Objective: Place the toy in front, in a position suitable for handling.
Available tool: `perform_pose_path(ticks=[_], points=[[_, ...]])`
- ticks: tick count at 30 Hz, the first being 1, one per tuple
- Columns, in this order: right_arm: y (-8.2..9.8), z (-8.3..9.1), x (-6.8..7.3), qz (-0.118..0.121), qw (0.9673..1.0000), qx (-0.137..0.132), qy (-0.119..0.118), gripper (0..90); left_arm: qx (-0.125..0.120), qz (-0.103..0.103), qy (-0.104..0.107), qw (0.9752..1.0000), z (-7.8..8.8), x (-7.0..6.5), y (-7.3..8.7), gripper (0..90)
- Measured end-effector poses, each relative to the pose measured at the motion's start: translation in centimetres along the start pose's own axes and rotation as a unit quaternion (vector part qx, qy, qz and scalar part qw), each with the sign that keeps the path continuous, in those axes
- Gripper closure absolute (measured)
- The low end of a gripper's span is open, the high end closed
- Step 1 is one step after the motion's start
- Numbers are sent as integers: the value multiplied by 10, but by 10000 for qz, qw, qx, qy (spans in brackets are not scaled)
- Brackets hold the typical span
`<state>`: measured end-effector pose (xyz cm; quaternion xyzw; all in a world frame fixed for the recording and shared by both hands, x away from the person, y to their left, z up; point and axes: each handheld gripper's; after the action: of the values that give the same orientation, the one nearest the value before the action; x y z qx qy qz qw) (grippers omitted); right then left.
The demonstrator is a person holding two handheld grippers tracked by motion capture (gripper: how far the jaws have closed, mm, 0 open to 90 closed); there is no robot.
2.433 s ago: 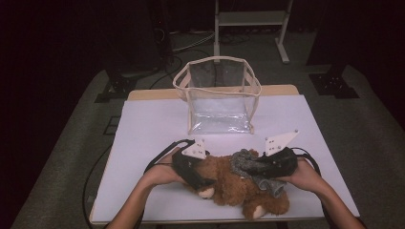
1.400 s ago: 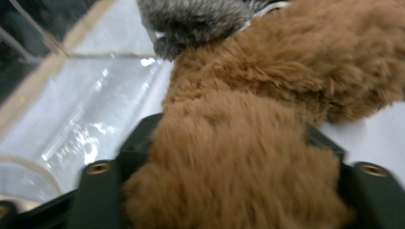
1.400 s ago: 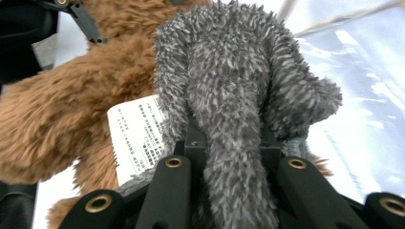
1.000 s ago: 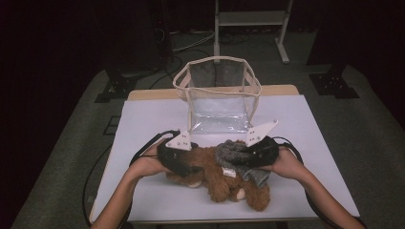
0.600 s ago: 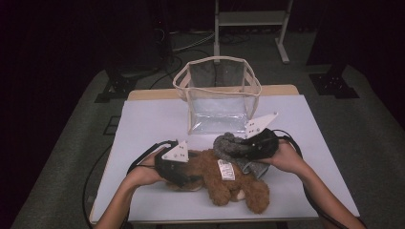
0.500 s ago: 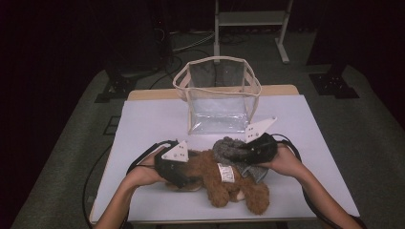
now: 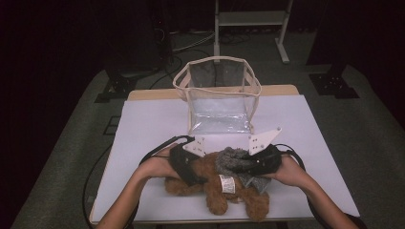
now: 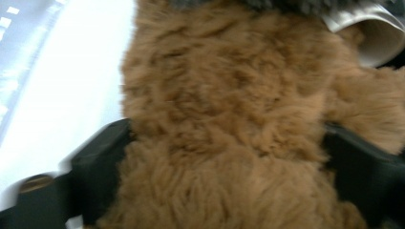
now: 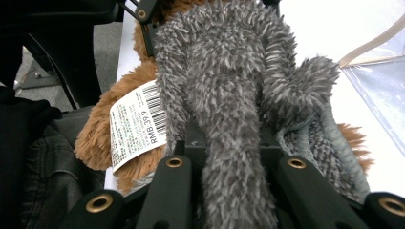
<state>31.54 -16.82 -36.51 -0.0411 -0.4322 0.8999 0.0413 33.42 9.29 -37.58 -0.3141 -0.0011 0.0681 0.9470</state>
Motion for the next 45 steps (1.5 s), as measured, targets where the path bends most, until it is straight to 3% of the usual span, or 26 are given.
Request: perform_pose_path(ticks=[2, 5, 11, 14, 17, 19, 23, 25, 26, 29, 31, 34, 39, 42, 45], points=[[0, 0, -2, -13, 10000, -13, -17, 735, 31, -215, -82, 9997, 3, -2, -3, 298], [-1, 5, -7, -59, 9999, -75, 94, 730, -185, -328, -389, 9985, 9, -3, -5, 464], [-5, 17, -26, -219, 9994, -108, 241, 728, -724, -307, -868, 9931, 14, 5, -8, 493], [-12, 22, -33, -160, 9993, 17, 351, 728, -737, -451, -1047, 9907, 15, 10, -15, 493], [-16, 27, -39, -135, 9989, 70, 439, 727, -836, -591, -1314, 9860, 17, 15, -19, 493], [-17, 29, -44, -199, 9988, 7, 455, 727, -954, -501, -1450, 9835, 14, 18, -18, 489], [-13, 22, -41, -169, 9988, 88, 451, 727, -999, -384, -1236, 9865, 9, 16, -8, 433], [-9, 16, -33, -114, 9992, 54, 383, 729, -949, -421, -1139, 9881, 10, 12, -2, 374], [-8, 14, -28, -65, 9993, 17, 378, 730, -972, -329, -1024, 9894, 11, 10, 1, 342], [-5, 9, -12, 77, 9996, -23, 265, 732, -1149, -98, -841, 9898, 15, 8, 7, 242], [-9, 9, -3, 164, 9996, 14, 227, 731, -1077, -33, -715, 9916, 11, 7, 10, 246], [-20, 16, 1, 336, 9990, 121, 254, 732, -1077, -128, -759, 9912, 7, 0, 13, 295], [-37, 27, -15, 322, 9984, 25, 470, 731, -1000, -258, -818, 9913, 8, -7, 12, 305], [-37, 15, -18, 382, 9980, 264, 430, 729, -993, -258, -851, 9911, 10, -7, 14, 303], [-27, 9, -15, 344, 9983, 210, 431, 729, -1042, -241, -893, 9902, 13, -6, 17, 291]])
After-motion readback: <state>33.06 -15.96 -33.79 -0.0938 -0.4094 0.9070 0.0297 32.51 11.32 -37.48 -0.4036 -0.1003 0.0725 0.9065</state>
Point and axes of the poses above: each handheld gripper's, and its own axes: z roughly backward along the jaws, y roughly out of its underside, x roughly to its left, and after that the axes turned 5 degrees about z, right-handed
